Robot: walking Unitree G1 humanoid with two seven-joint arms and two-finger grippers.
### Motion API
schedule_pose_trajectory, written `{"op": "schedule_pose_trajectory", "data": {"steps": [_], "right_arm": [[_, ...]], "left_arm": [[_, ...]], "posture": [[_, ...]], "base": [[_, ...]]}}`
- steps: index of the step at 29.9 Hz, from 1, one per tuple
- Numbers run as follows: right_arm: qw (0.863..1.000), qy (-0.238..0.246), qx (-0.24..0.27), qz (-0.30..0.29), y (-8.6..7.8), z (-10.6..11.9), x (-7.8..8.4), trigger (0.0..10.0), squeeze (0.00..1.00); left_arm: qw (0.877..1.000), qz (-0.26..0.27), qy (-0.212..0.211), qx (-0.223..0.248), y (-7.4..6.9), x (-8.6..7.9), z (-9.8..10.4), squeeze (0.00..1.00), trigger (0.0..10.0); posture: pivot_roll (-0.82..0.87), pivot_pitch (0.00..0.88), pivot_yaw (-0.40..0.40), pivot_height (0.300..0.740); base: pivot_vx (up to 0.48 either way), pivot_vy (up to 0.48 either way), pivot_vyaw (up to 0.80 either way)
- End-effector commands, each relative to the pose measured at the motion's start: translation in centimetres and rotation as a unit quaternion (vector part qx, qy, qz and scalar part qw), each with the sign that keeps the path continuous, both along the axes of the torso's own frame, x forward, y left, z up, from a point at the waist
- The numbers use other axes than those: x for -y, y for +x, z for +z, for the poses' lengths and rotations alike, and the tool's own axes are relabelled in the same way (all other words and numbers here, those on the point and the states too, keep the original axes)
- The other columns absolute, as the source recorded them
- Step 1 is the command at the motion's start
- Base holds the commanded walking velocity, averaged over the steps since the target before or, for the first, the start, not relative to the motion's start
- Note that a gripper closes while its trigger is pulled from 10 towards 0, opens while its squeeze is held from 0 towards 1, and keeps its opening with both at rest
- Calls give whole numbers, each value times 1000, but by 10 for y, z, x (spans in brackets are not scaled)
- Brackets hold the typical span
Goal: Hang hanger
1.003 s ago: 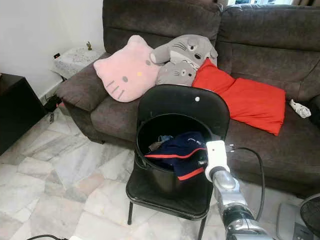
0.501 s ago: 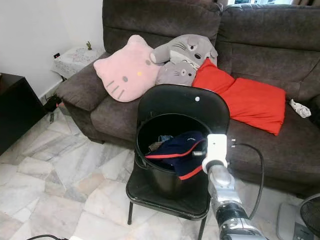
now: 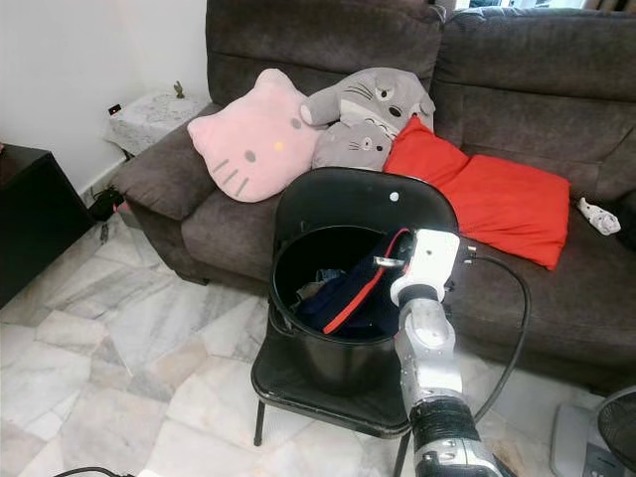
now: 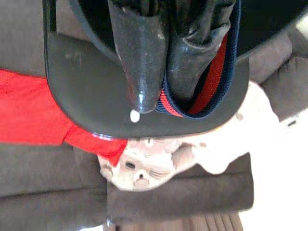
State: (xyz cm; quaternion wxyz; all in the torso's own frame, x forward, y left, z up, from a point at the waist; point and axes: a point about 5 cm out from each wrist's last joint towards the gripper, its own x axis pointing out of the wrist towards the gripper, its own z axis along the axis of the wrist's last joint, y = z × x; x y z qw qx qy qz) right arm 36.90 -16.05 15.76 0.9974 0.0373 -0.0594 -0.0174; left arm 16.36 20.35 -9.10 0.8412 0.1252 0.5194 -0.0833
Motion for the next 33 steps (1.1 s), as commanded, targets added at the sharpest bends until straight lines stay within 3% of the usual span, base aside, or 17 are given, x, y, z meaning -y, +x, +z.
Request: {"op": "schedule_pose_trajectory", "data": {"steps": [1, 11, 14, 19, 20, 21, 22, 33], "right_arm": [[1000, -3, 11, 6, -2, 7, -6, 0, 0], [1000, -5, 2, -9, -36, -1, -18, 0, 0], [1000, -7, -2, -21, -45, -4, -13, 0, 0], [999, -21, -20, -37, -48, -9, -4, 0, 0], [999, -25, -23, -41, -46, -9, -3, 6824, 0], [999, -25, -23, -41, -46, -9, -3, 6824, 0], [998, -22, -27, -51, -45, -8, -1, 10000, 0], [997, -18, -46, -67, -43, -8, -1, 10000, 0]], "left_arm": [[1000, -1, 4, -15, -9, -2, -3, 0, 10000], [1000, -3, 6, -19, -11, -3, -4, 0, 10000], [1000, -4, 7, -19, -11, -4, -4, 0, 10000], [1000, -4, 8, -19, -11, -3, -4, 0, 10000], [1000, -2, 9, -18, -11, -3, -4, 0, 10000], [1000, -2, 9, -18, -11, -3, -4, 0, 10000], [1000, 0, 9, -18, -11, -3, -4, 0, 10000], [1000, 7, 10, -16, -10, -3, -4, 0, 10000]], "posture": [[-92, 62, 43, 740], [-105, 51, 43, 740], [-109, 50, 41, 740], [-110, 64, 34, 740], [-109, 69, 31, 740], [-109, 69, 31, 740], [-108, 74, 29, 740], [-110, 97, 26, 740]], "base": [[0, 0, 0], [0, 0, 0], [0, 0, 0], [0, 0, 0], [0, 0, 0], [0, 0, 0], [0, 0, 0], [0, 0, 0]]}}
